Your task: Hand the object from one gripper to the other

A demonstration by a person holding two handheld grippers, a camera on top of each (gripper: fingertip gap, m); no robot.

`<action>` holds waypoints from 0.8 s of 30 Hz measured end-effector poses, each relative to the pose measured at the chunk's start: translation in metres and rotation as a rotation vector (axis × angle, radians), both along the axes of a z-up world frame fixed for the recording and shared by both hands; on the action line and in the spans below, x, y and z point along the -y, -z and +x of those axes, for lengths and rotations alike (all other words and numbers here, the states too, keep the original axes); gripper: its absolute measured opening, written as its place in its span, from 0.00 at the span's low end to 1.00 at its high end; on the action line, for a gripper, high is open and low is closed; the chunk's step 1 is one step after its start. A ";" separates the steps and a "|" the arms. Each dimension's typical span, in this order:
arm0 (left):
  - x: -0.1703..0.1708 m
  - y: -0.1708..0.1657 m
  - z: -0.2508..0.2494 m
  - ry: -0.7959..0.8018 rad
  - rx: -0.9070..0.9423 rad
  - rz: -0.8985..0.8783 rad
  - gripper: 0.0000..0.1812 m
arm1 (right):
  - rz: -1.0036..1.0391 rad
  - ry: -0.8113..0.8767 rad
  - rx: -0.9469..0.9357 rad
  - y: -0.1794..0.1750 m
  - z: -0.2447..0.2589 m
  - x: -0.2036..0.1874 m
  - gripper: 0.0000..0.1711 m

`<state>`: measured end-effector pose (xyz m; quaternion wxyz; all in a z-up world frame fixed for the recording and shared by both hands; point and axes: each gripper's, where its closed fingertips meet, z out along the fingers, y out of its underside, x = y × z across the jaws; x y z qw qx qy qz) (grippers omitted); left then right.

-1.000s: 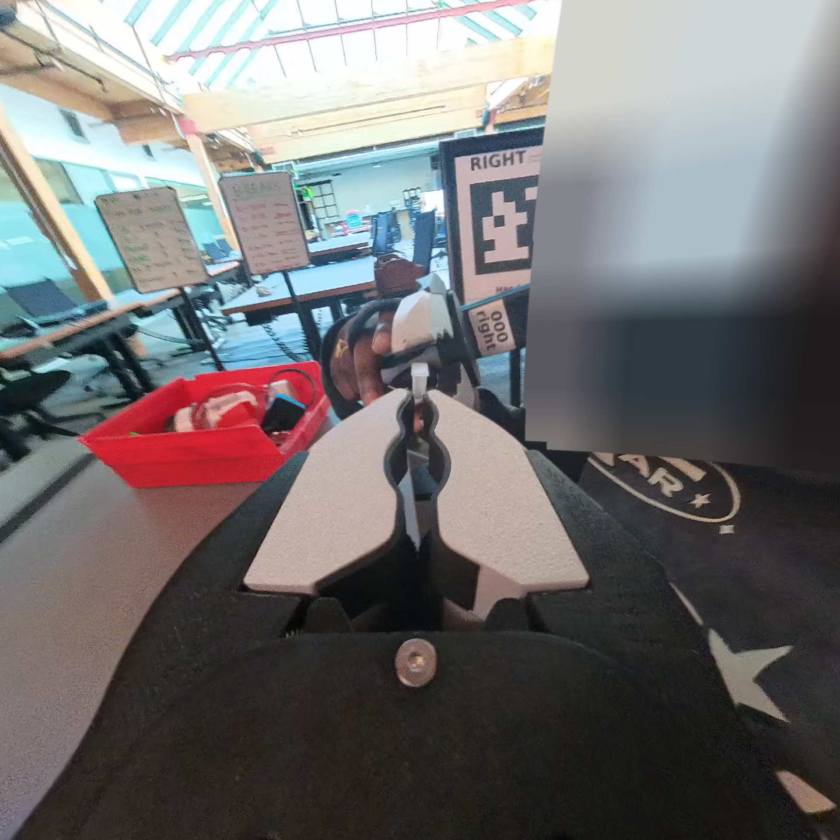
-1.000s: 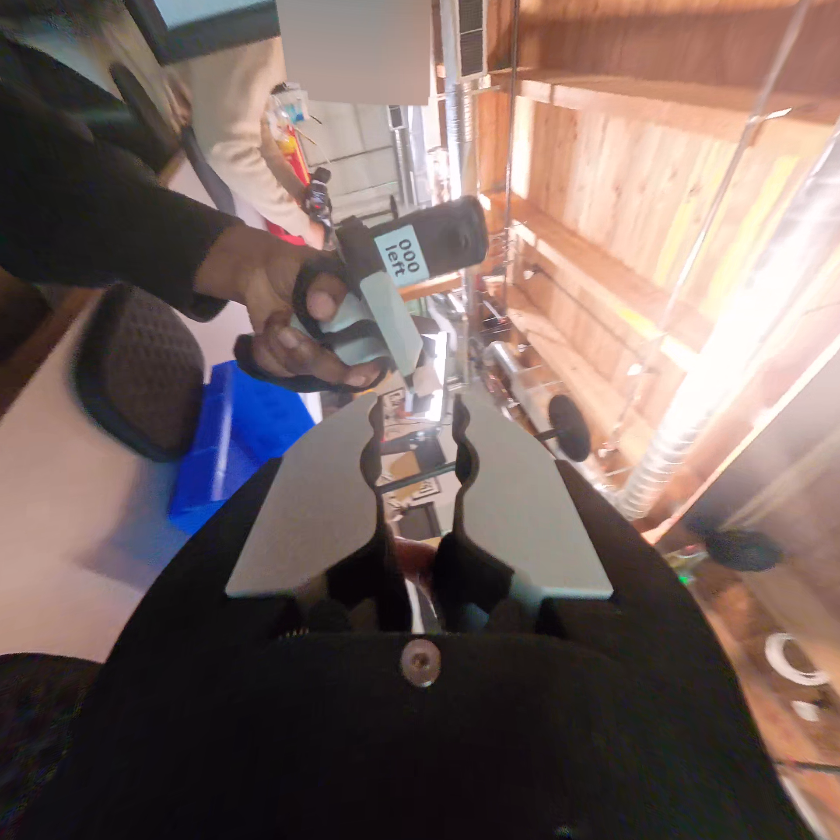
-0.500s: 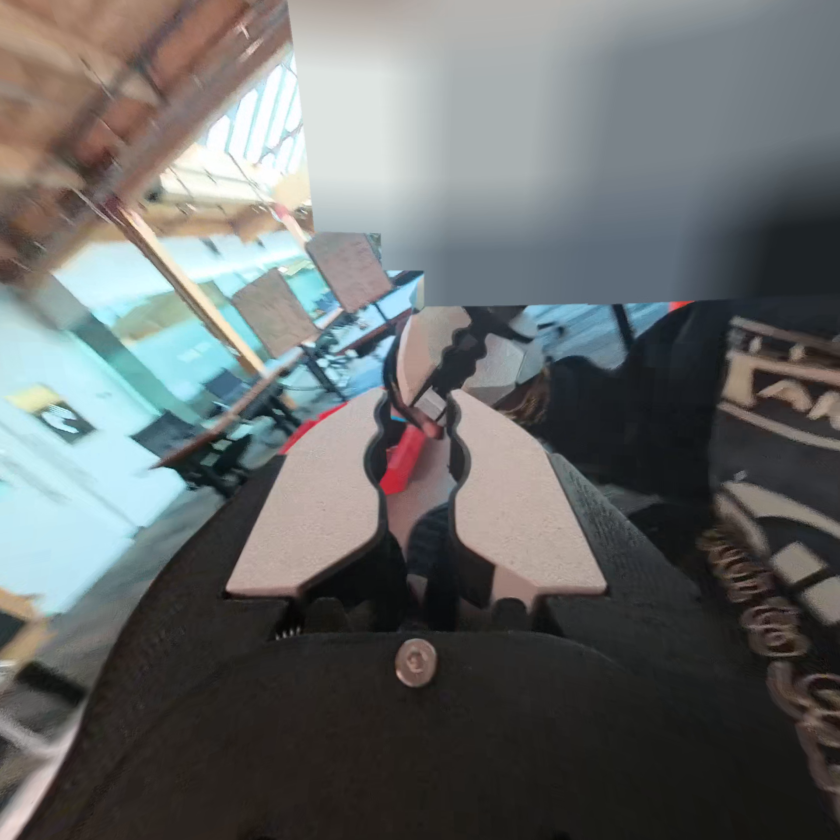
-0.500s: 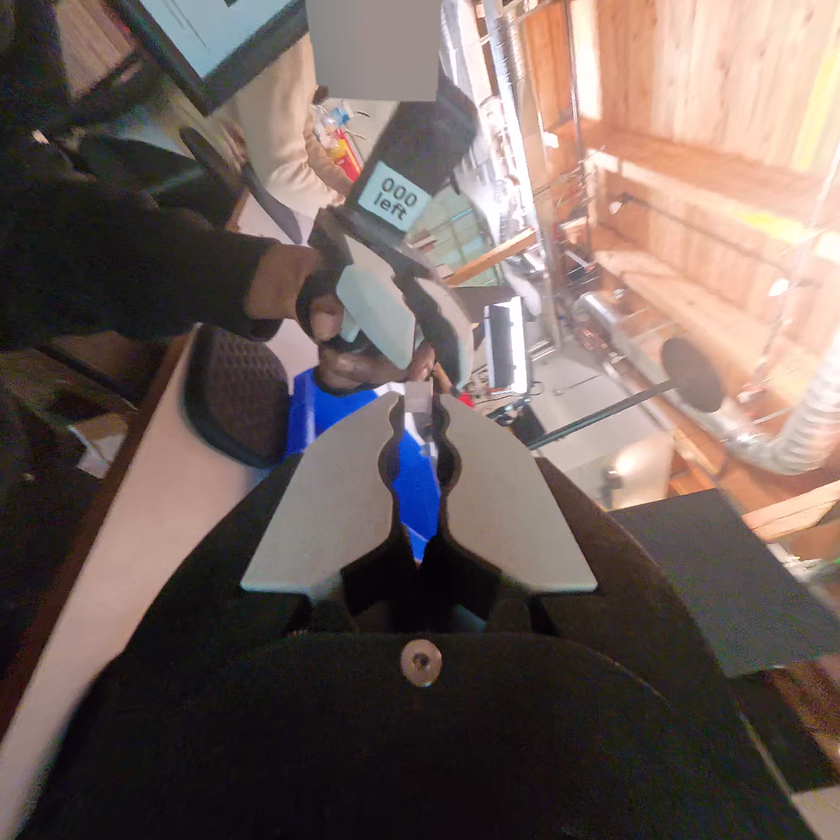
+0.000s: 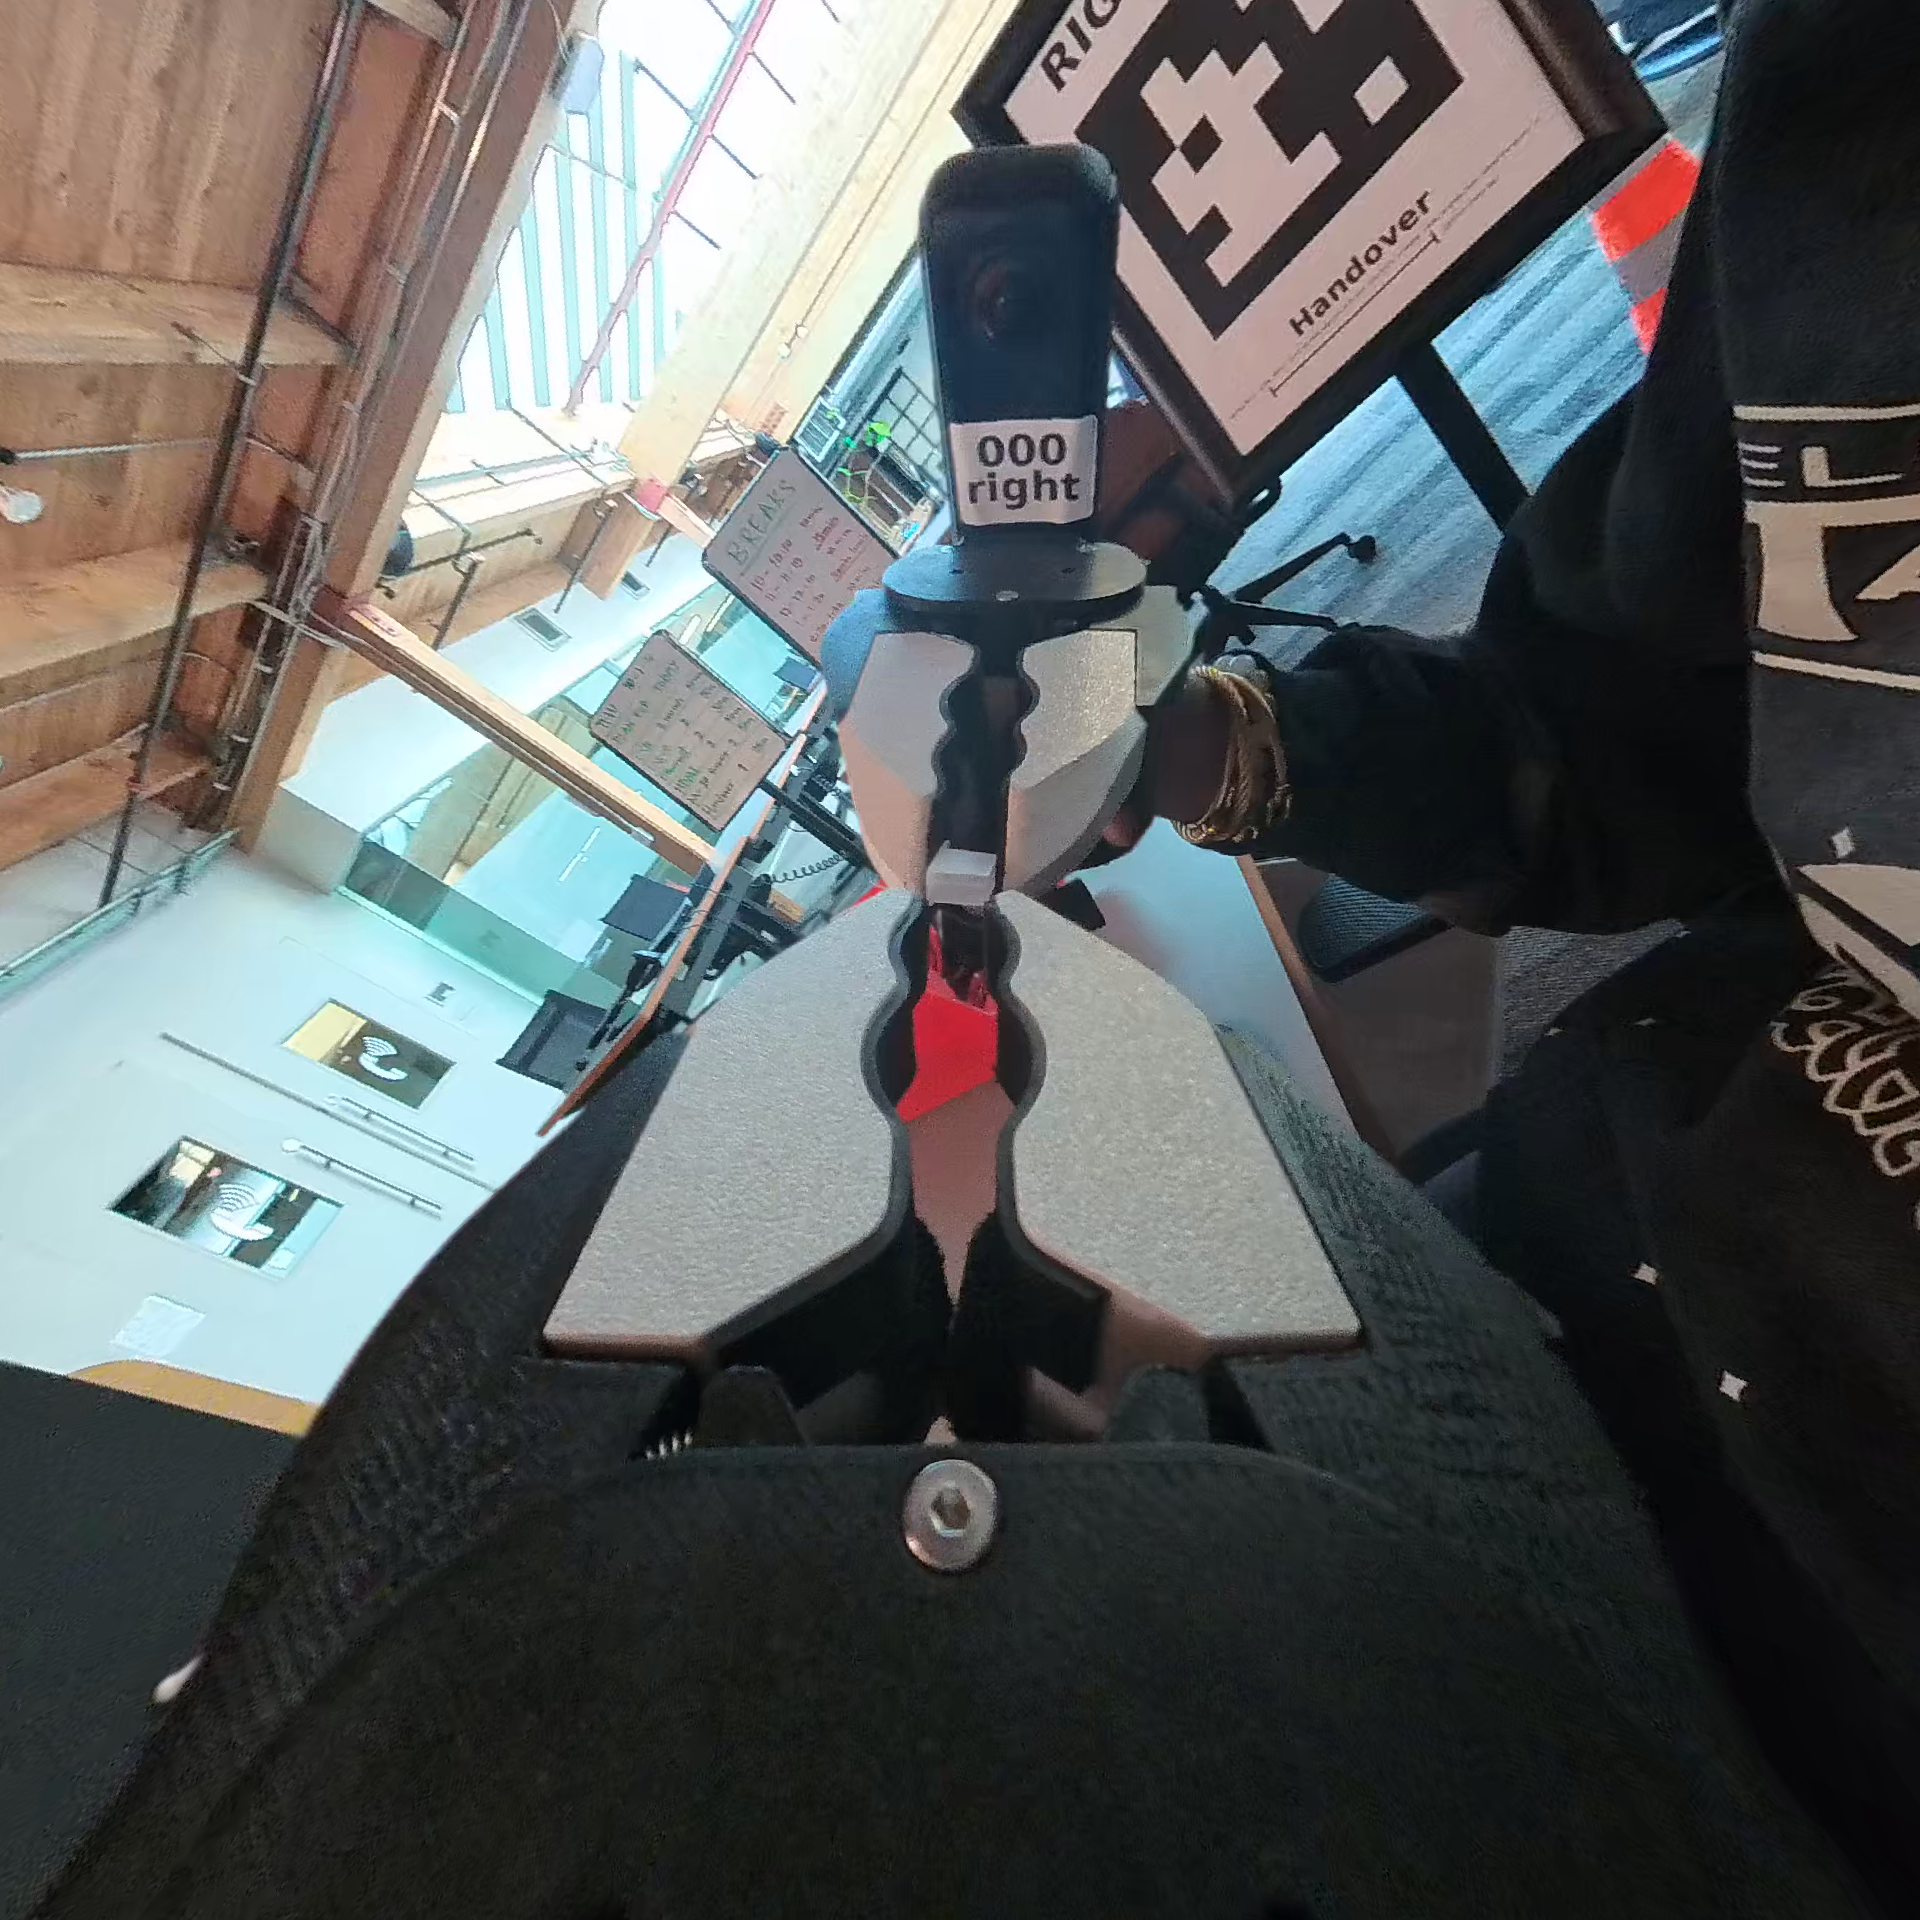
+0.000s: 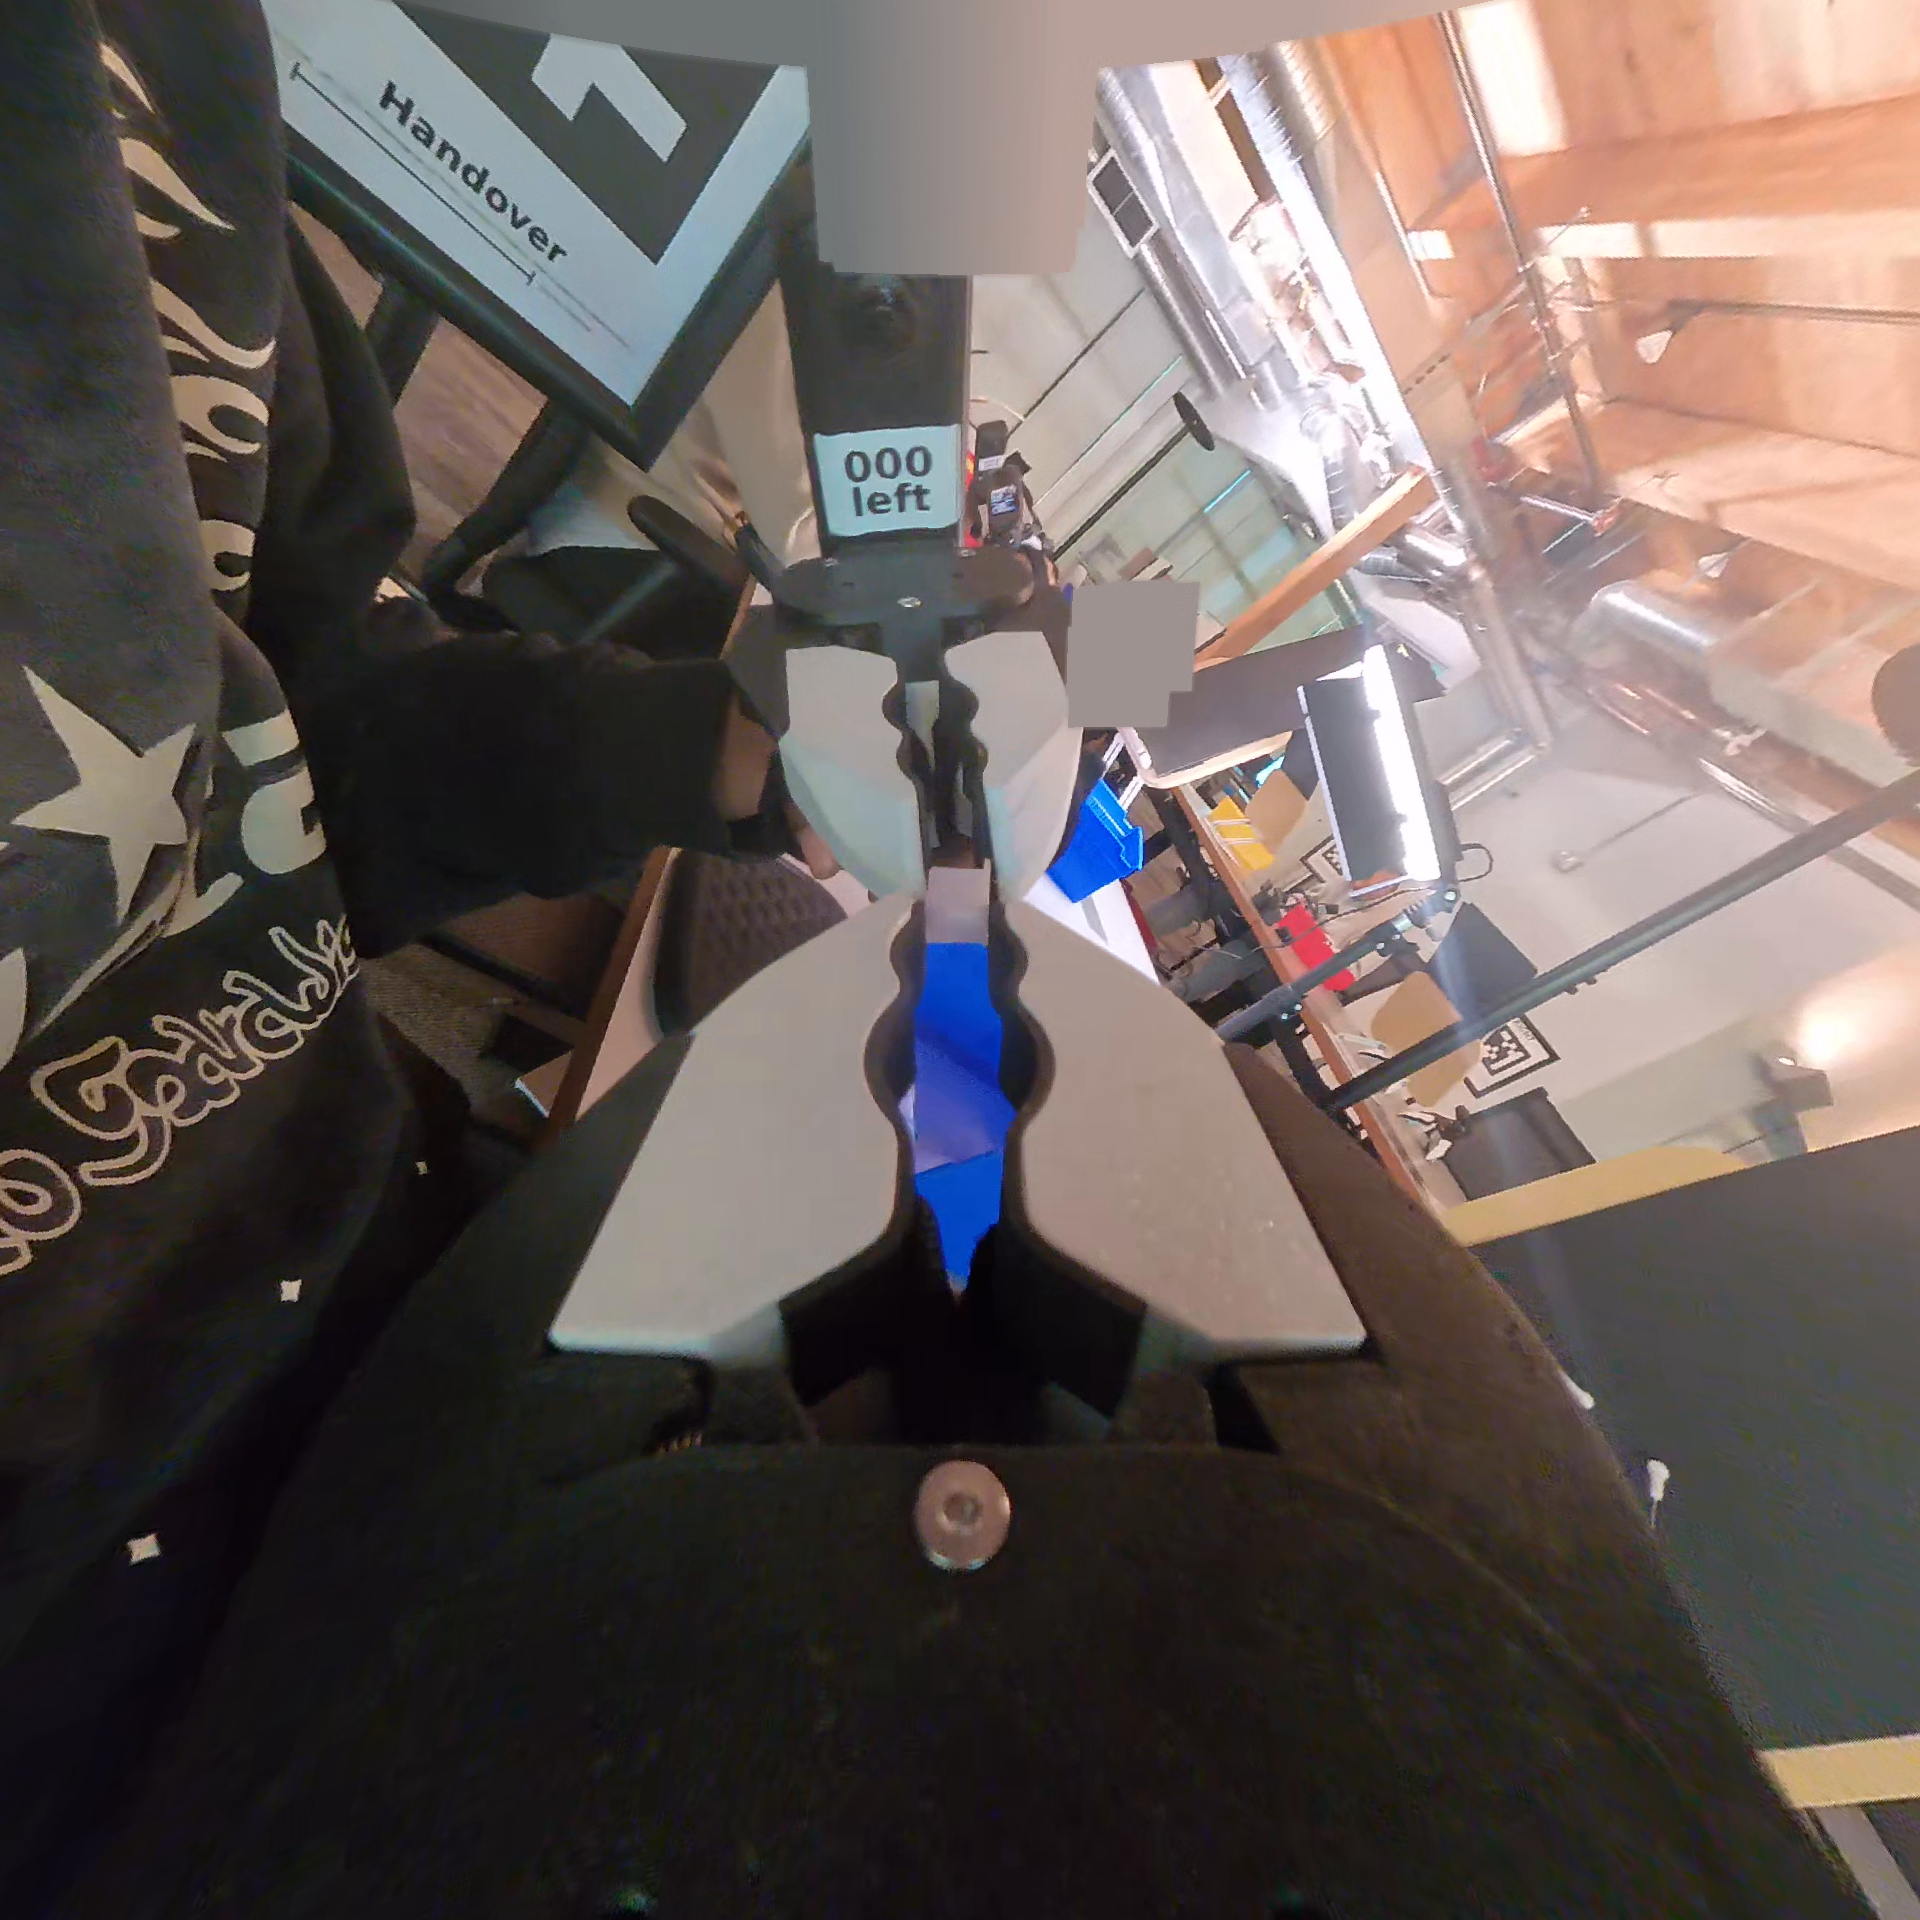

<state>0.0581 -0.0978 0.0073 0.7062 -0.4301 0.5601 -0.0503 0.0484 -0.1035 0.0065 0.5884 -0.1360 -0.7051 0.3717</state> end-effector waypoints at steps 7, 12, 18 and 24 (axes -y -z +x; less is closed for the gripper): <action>-0.007 -0.009 -0.008 0.002 0.158 -0.208 0.00 | 0.086 0.057 -0.114 -0.006 -0.001 -0.008 0.09; -0.001 -0.015 -0.008 0.101 0.242 -0.296 0.00 | 0.170 0.102 -0.123 -0.003 -0.006 -0.006 0.07; -0.009 -0.007 -0.011 0.017 0.217 -0.328 0.13 | 0.208 0.154 -0.131 -0.001 -0.009 -0.016 0.07; -0.015 -0.001 -0.009 0.006 0.223 -0.422 0.05 | 0.265 0.203 -0.127 0.003 -0.013 -0.018 0.07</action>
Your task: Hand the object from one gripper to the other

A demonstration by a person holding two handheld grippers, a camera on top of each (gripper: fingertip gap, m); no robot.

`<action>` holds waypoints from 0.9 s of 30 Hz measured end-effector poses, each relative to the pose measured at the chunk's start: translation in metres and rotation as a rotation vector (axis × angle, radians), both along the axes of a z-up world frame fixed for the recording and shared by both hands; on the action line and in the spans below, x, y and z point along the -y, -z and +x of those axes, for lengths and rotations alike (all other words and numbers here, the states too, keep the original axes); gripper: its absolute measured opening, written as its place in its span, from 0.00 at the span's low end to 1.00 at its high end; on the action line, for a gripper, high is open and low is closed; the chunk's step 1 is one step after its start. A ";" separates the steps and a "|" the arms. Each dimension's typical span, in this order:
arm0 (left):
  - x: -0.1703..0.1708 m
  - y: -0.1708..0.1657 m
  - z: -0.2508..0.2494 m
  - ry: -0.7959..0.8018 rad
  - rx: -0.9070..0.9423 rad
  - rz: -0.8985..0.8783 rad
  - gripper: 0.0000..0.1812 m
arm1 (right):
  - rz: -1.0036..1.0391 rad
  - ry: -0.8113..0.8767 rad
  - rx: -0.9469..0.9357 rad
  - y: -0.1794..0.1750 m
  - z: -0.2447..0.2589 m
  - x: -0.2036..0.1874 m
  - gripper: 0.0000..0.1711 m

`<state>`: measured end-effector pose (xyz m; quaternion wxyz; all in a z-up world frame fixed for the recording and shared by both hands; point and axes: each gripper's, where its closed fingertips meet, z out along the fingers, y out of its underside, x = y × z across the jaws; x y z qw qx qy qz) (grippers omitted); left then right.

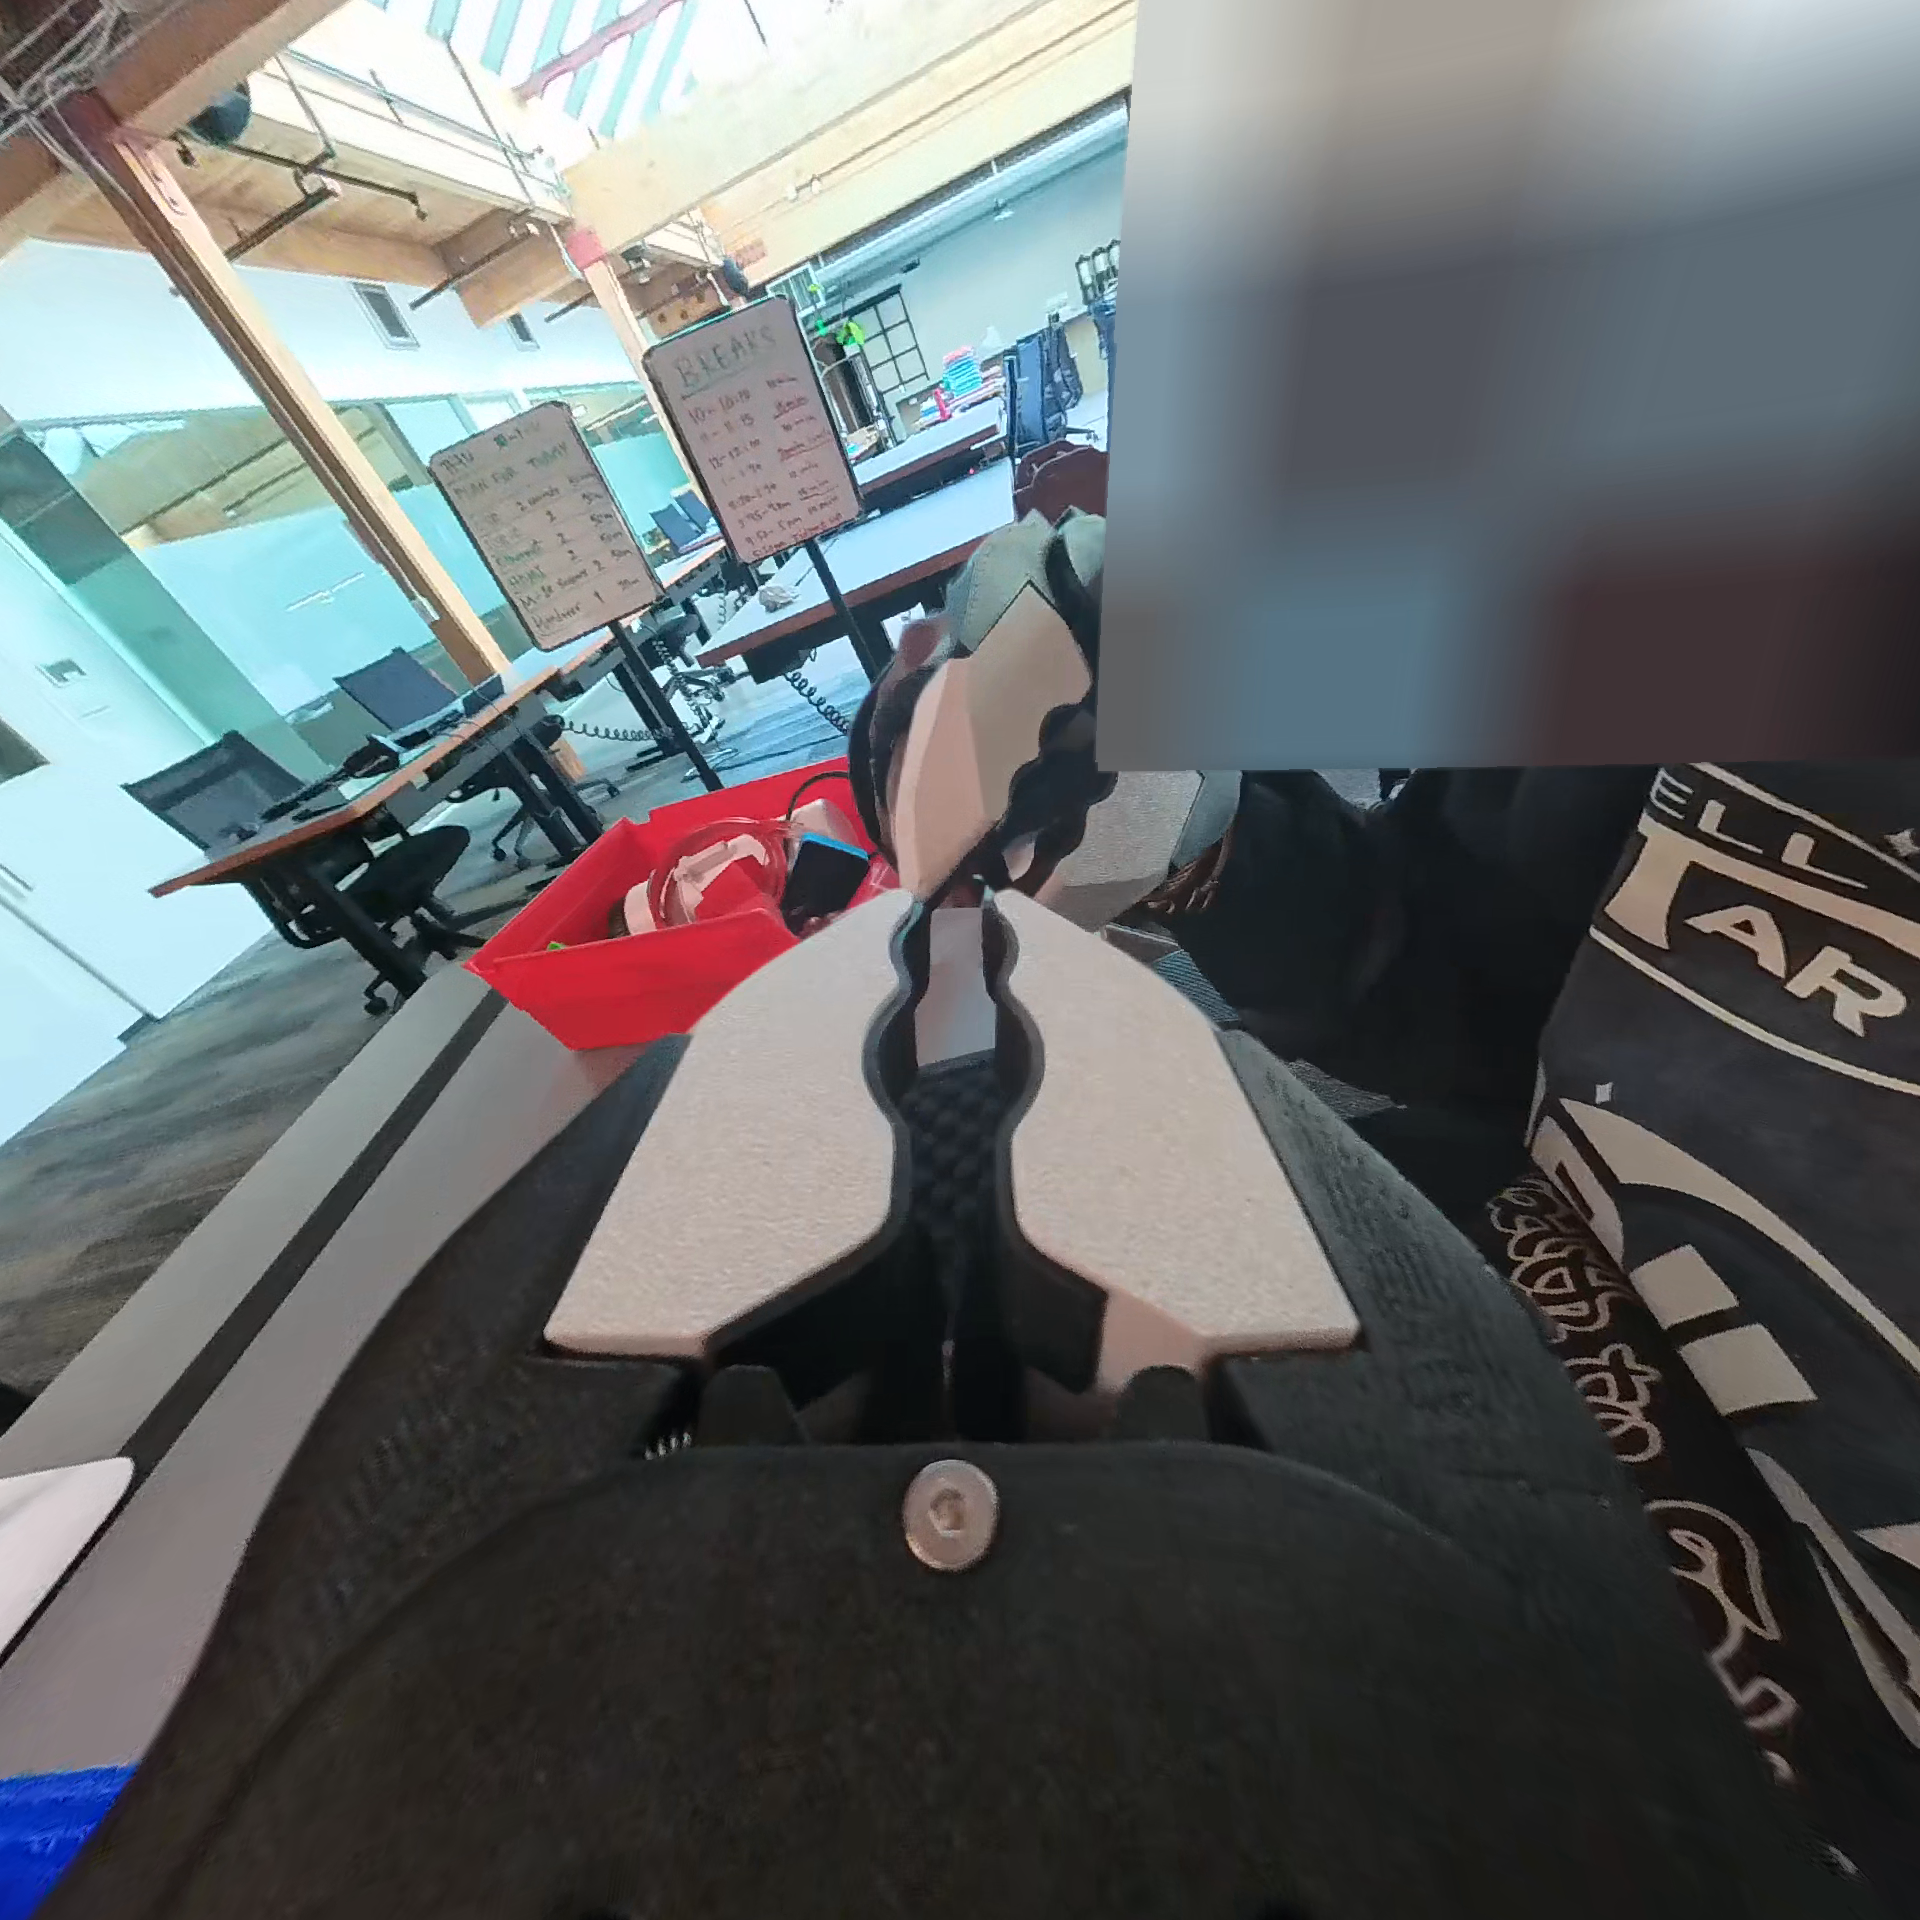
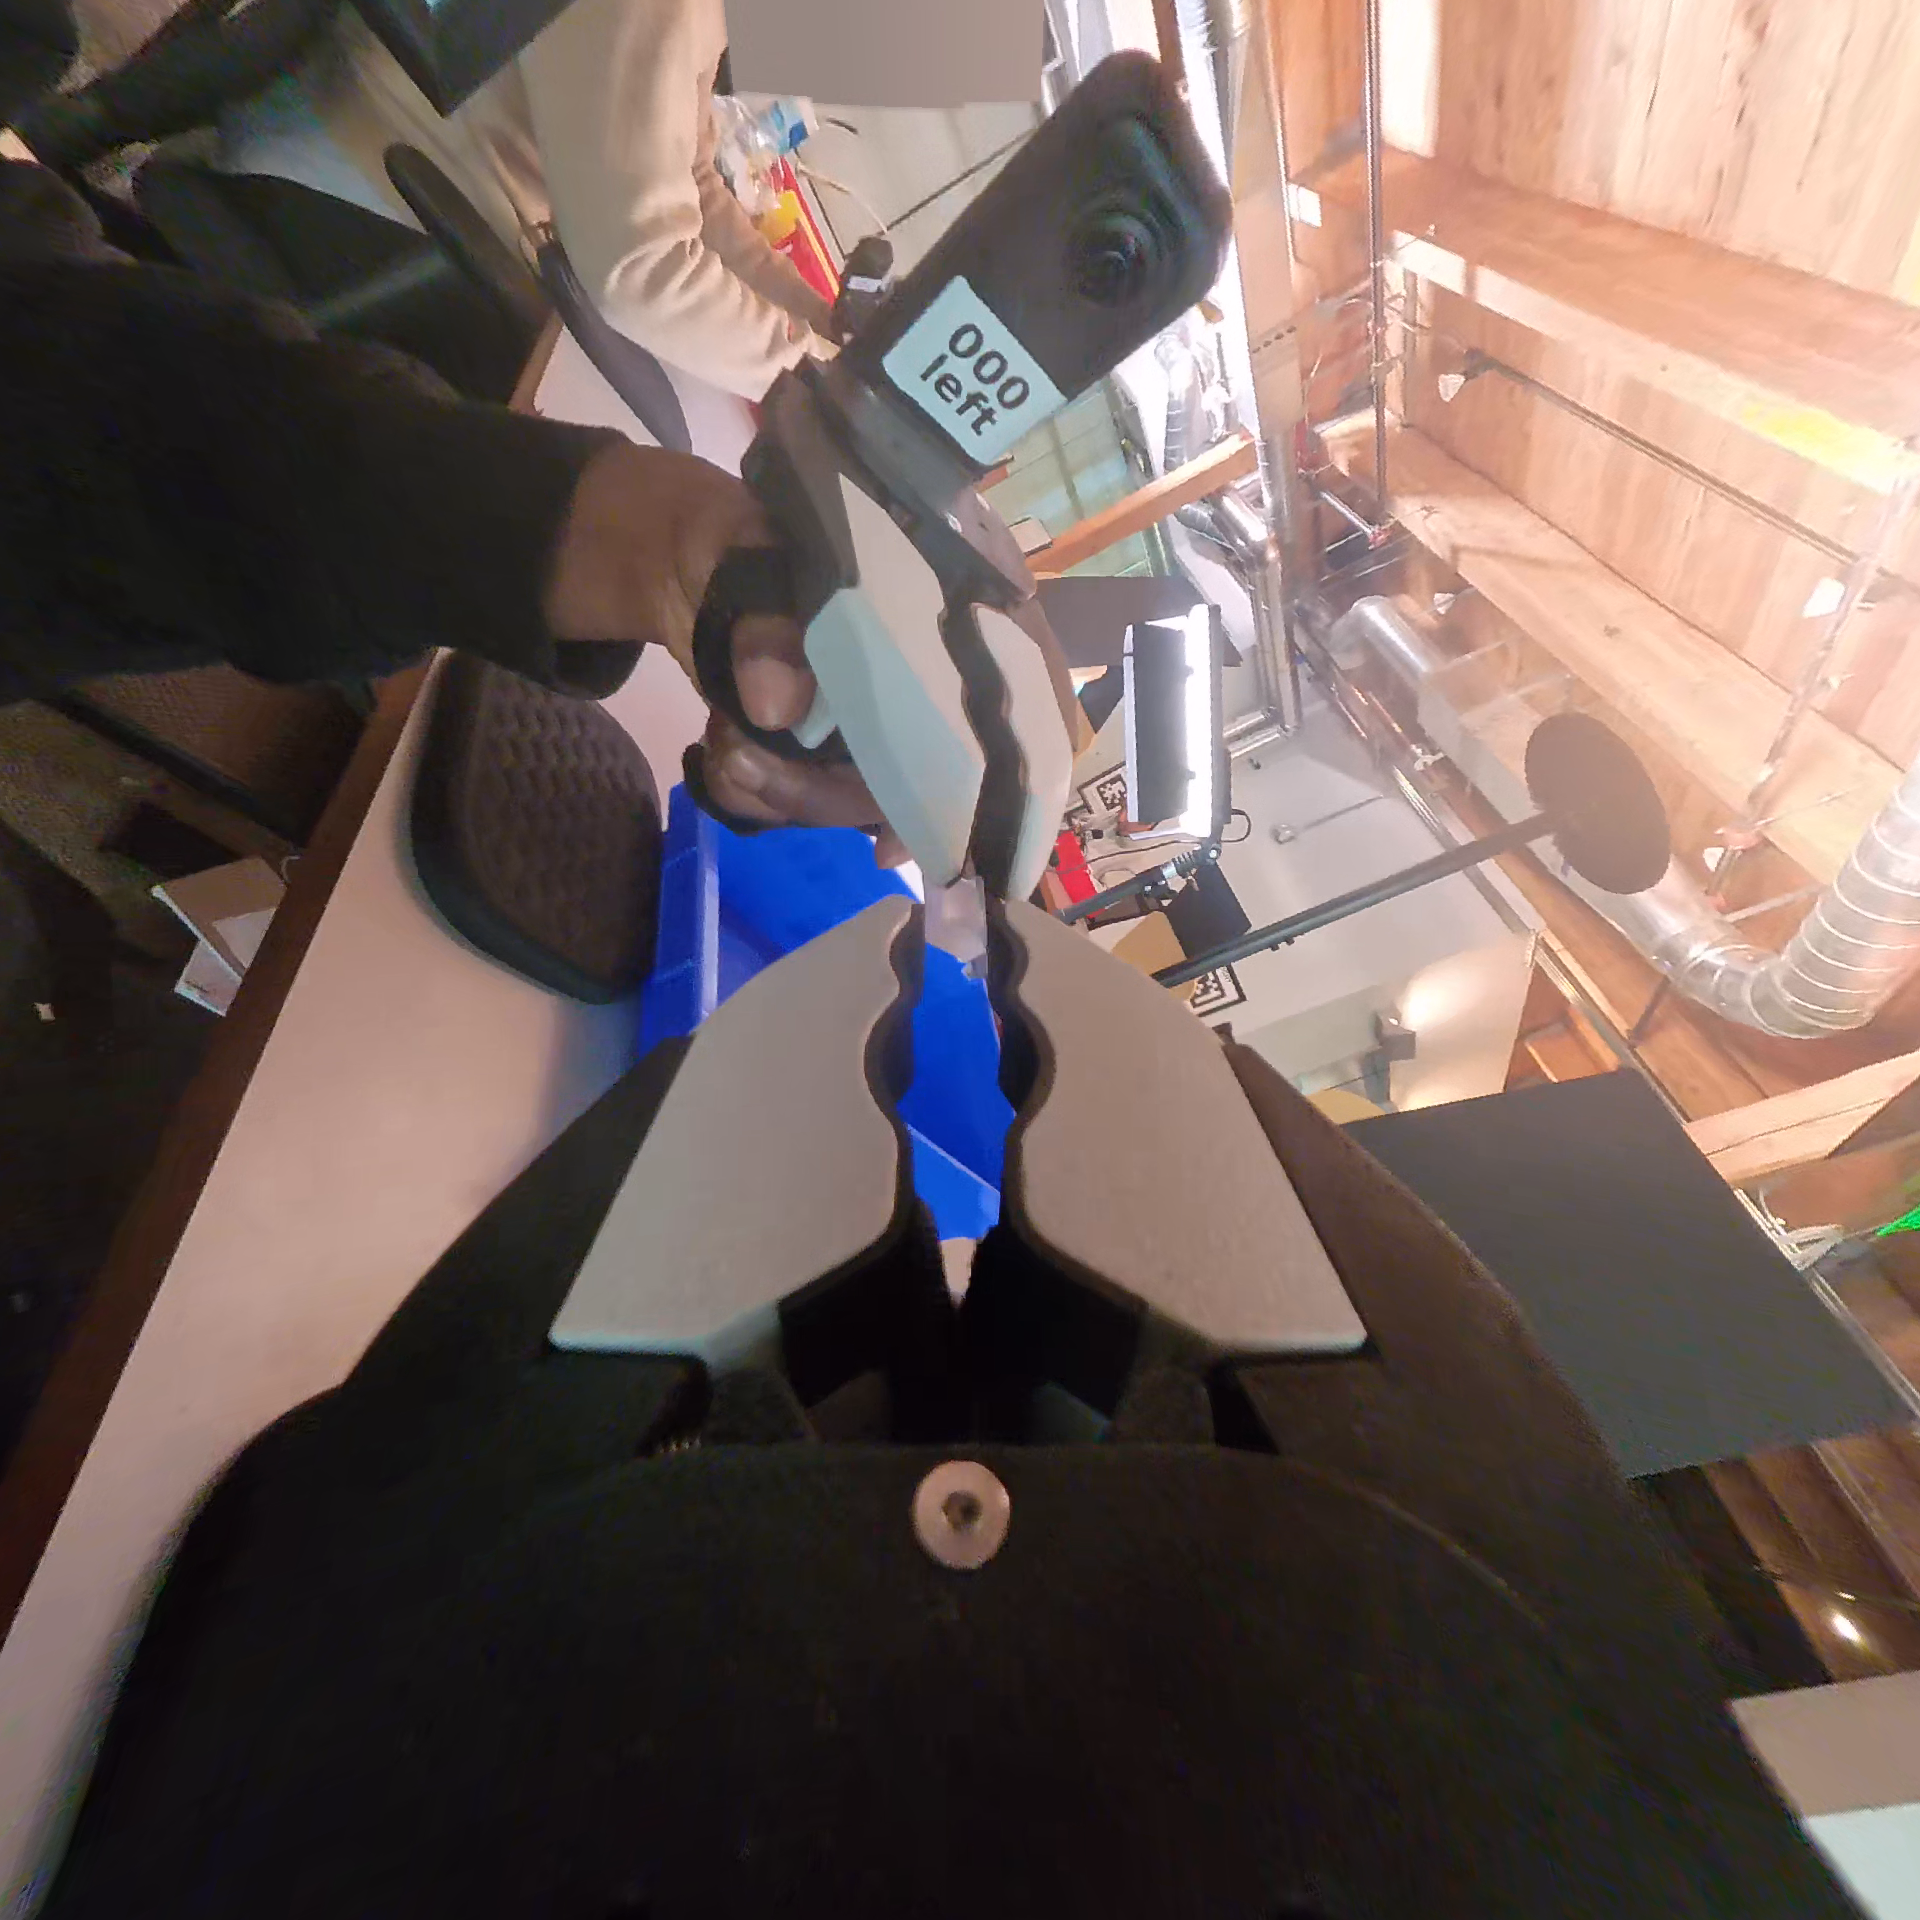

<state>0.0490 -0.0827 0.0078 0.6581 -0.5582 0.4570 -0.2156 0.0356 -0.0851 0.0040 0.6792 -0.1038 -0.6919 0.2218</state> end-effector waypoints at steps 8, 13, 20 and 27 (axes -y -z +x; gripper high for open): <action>0.002 0.003 0.003 0.000 -0.042 0.042 0.07 | 0.001 -0.013 -0.007 -0.002 0.002 0.002 0.07; 0.005 -0.007 0.003 0.054 0.088 -0.049 0.06 | 0.042 -0.016 -0.099 -0.011 0.005 0.005 0.07; 0.009 -0.010 0.007 0.197 0.239 -0.268 0.06 | 0.287 0.057 -0.247 -0.015 0.005 0.006 0.04; -0.015 -0.028 -0.019 -0.051 0.308 -0.053 0.19 | 0.142 0.122 -0.203 -0.026 0.010 -0.018 0.04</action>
